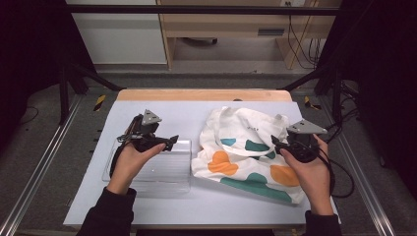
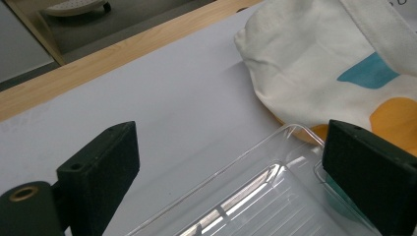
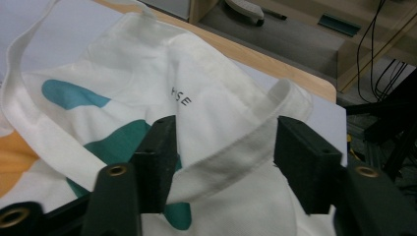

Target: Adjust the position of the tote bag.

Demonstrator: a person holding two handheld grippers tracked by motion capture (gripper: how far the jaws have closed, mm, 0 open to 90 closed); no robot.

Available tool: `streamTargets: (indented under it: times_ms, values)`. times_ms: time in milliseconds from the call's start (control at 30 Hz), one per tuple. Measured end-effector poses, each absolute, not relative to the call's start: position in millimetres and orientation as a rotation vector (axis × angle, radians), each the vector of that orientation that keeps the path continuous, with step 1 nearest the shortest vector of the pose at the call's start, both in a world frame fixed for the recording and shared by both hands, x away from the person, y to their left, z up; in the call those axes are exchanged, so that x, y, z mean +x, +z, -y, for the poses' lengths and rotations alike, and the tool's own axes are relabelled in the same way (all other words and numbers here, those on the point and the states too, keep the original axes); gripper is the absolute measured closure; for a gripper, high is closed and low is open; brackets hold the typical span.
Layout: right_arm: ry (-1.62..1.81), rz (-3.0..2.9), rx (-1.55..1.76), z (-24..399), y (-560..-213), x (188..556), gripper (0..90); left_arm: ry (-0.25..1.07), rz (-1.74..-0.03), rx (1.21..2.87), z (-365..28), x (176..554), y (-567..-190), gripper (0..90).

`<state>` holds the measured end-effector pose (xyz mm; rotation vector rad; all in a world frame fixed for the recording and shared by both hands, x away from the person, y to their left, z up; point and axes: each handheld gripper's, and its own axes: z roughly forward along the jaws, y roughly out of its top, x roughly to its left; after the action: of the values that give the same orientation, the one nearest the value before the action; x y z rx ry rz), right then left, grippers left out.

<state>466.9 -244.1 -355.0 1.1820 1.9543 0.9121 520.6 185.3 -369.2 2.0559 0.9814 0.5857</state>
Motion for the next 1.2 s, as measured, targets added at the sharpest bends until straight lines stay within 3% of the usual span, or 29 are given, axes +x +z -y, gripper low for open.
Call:
streamTargets:
  times_ms: [233, 367, 667, 767, 1033, 1133, 1167, 1200]
  values:
    - [0.868, -1.927, 1.241, 275, -348, 468, 58.4, 0.595, -0.961, 2.074, -181, 516, -369, 7.2]
    - [0.856, -1.926, 1.273, 293, -345, 466, 59.6, 0.599, -0.959, 2.073, -177, 514, -368, 7.2]
    - [0.785, -1.944, 1.392, 332, -367, 484, 44.5, 0.596, -0.933, 2.105, -165, 514, -370, 7.1]
    - [0.837, -1.932, 1.475, 348, -382, 502, 34.7, 0.596, -0.932, 2.112, -162, 515, -371, 7.1]
    - [0.843, -1.975, 1.61, 350, -406, 524, 19.8, 0.61, -0.929, 2.117, -161, 514, -370, 7.1]
    - [0.829, -1.988, 1.637, 349, -413, 528, 21.8, 0.611, -0.921, 2.118, -159, 513, -369, 7.1]
    - [0.857, -2.009, 1.644, 345, -416, 528, 34.3, 0.613, -0.911, 2.123, -157, 513, -368, 7.2]
    - [0.857, -2.009, 1.644, 345, -416, 528, 34.3, 0.613, -0.911, 2.123, -157, 513, -368, 7.2]
